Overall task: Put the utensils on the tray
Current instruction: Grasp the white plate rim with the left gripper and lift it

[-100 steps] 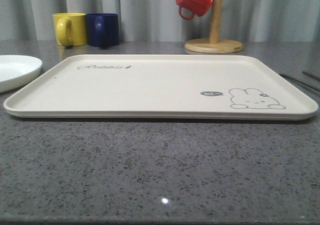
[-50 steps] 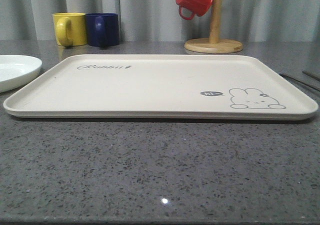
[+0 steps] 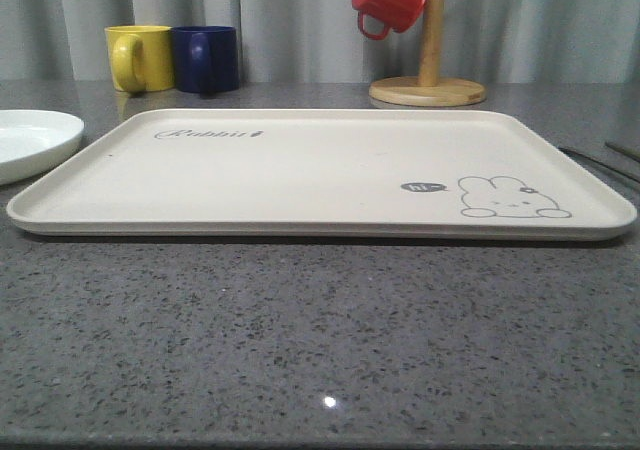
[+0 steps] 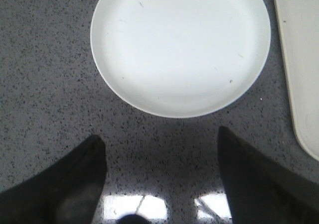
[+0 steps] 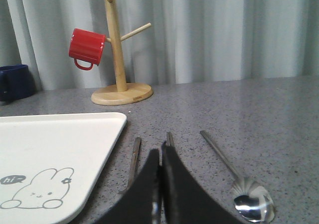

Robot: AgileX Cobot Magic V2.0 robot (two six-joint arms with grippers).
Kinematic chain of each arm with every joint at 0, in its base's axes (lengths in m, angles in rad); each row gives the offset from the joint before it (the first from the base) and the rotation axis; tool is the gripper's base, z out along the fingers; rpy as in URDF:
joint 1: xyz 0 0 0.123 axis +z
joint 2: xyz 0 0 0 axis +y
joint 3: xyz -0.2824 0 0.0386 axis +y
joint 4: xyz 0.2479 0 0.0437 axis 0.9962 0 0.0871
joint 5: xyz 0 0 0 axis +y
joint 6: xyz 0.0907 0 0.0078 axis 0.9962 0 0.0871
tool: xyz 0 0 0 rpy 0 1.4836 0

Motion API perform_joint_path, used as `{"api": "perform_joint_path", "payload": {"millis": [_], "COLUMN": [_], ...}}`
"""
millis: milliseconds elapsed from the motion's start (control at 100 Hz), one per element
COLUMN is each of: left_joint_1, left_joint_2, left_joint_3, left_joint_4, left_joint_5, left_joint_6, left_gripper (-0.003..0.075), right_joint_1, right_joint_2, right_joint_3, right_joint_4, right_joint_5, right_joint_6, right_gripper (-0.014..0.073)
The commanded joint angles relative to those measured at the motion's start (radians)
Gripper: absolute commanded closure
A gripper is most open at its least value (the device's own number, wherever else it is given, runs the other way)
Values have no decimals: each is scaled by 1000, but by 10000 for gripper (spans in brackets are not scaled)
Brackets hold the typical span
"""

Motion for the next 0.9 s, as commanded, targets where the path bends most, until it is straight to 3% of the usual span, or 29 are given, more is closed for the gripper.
{"api": "perform_joint_path", "payload": {"millis": [0, 480, 890], "left_joint_1": [24, 239, 307], "left_joint_2": [54, 555, 736], "left_joint_3": [-87, -483, -521], "left_joint_4": [13, -159, -266], "left_joint_5": [-39, 128, 152], "left_joint_6": [0, 182, 239], "left_gripper": [255, 255, 255], "right_joint_1": [-3, -3, -3], "right_joint_2": [-17, -17, -17], "right_joint_3": [-18, -18, -18], "right_joint_4": [0, 0, 0], "right_joint_5": [-85, -85, -85], "right_joint_6": [-8, -8, -8], "right_gripper": [671, 671, 671]}}
